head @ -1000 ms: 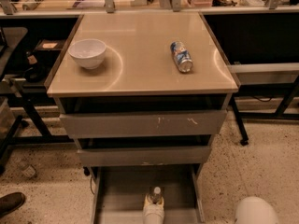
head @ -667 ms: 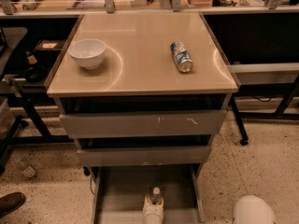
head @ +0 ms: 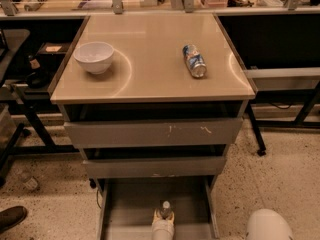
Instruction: Place water bottle into bottom drawer
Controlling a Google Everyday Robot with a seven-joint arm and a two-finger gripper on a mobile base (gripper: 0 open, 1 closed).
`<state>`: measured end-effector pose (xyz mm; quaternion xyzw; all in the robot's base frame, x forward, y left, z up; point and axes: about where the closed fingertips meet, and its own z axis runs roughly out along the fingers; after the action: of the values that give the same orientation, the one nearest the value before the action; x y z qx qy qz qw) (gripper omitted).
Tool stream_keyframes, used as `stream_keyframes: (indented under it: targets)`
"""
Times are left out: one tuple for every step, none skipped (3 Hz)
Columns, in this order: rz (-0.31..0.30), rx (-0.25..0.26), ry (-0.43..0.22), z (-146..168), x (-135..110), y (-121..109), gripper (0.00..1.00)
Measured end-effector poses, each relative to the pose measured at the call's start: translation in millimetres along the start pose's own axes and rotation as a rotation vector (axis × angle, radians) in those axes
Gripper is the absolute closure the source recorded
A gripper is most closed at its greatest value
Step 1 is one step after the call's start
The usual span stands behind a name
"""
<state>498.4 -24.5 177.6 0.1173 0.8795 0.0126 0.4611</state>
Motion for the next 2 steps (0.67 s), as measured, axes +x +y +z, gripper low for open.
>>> stream_keyframes:
  targets:
    - [0.000,0.000,0.000,-0.1,-0.1,0.0,0.82]
    - [0.000,0.000,0.000,-0.1,-0.1,0.0,0.59]
